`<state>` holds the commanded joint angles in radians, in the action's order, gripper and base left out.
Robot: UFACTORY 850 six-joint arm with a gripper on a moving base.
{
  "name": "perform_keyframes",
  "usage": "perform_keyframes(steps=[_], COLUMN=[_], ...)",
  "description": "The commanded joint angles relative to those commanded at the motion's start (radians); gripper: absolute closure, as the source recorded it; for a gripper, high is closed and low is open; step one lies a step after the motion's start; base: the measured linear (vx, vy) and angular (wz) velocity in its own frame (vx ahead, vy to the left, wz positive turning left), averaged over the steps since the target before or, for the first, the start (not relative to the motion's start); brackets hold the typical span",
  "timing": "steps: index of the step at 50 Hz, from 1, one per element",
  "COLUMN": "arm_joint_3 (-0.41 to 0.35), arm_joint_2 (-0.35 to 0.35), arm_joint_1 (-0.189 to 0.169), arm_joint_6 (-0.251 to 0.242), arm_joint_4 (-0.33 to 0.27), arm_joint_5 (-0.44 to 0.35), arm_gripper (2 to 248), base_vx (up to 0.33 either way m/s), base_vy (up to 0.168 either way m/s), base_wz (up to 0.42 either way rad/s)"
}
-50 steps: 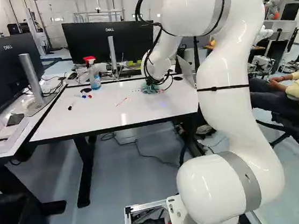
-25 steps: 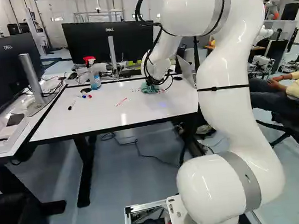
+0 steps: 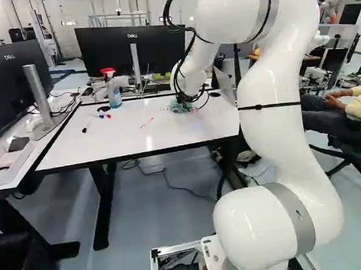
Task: Clean the table with the green towel
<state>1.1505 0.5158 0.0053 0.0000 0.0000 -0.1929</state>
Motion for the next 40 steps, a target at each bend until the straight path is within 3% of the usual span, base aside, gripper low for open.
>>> perform_keyframes(steps=[14,40], arm_joint_3=[0.037,0.088], arm_joint_2=[0.028,0.065], arm_joint_1=[0.013,0.077], arm_joint_6=[0.0,0.0], arm_joint_4=[0.0,0.0], arm_joint_5=[0.0,0.0], arm_gripper=[185,185], base_vx=[0.0,0.0], base_vy=[0.0,0.0], base_wz=[0.0,0.0])
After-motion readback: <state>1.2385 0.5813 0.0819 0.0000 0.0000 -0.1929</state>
